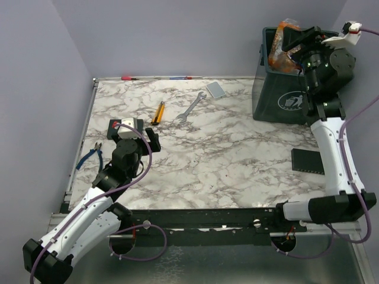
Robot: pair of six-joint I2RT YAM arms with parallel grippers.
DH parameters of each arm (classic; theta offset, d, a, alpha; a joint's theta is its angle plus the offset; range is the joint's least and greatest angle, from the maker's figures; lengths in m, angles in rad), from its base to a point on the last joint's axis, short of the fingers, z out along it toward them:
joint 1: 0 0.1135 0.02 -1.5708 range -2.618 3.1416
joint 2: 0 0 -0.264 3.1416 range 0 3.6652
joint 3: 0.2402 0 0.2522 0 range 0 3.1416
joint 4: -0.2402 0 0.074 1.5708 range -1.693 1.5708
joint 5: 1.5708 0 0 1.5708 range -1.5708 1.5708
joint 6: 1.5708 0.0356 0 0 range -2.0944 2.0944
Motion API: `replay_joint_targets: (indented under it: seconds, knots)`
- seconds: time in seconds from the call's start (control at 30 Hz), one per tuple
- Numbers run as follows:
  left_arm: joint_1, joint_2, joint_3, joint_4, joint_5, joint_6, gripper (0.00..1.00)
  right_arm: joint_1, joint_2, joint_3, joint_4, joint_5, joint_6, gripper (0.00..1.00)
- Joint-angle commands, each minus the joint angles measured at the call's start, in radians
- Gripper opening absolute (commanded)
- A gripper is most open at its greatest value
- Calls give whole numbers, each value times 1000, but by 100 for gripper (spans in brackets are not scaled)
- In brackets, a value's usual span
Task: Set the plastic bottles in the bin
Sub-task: Move the trash bin to the center of the board.
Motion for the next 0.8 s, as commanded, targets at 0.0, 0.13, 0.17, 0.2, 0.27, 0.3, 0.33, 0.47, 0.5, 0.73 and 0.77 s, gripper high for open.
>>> replay_joint_targets:
  seconds: [0.0, 0.13, 0.17, 0.2, 0.27, 0.3, 0.33, 0.47, 0.5, 0.73, 0.77]
  knots:
    - [-1, -2, -17, 2, 10, -4, 99, 81, -157, -86, -6, -51, -17, 74]
    - [-1, 3, -16, 4, 9, -6, 99, 117, -287, -210, -88, -125, -50, 74]
    - [-1, 6, -16, 5, 9, -9, 99, 134, -308, -234, -118, -165, -71, 74]
    - [-2, 10, -16, 7, 11, -11, 99, 161, -321, -246, -156, -197, -101, 74]
    - [0, 23, -17, 10, 13, -16, 99, 328, -318, -243, -262, -130, -182, 74]
    - [-1, 31, -15, 12, 16, -17, 99, 393, -313, -252, -295, -63, -230, 74]
    - [-1, 43, -14, 13, 14, -17, 99, 530, -304, -263, -324, 41, -268, 75]
    - [-1, 72, -11, 14, 12, -19, 99, 678, -283, -356, -358, 270, -243, 76]
    - [-1, 75, -12, 14, 12, -19, 99, 678, -292, -400, -338, 284, -227, 76]
    - [-1, 74, -24, 13, -12, -13, 99, 677, -298, -469, -261, 578, -282, 80]
    - [-1, 81, -21, 14, -13, -13, 99, 674, -264, -406, -270, 628, -324, 81]
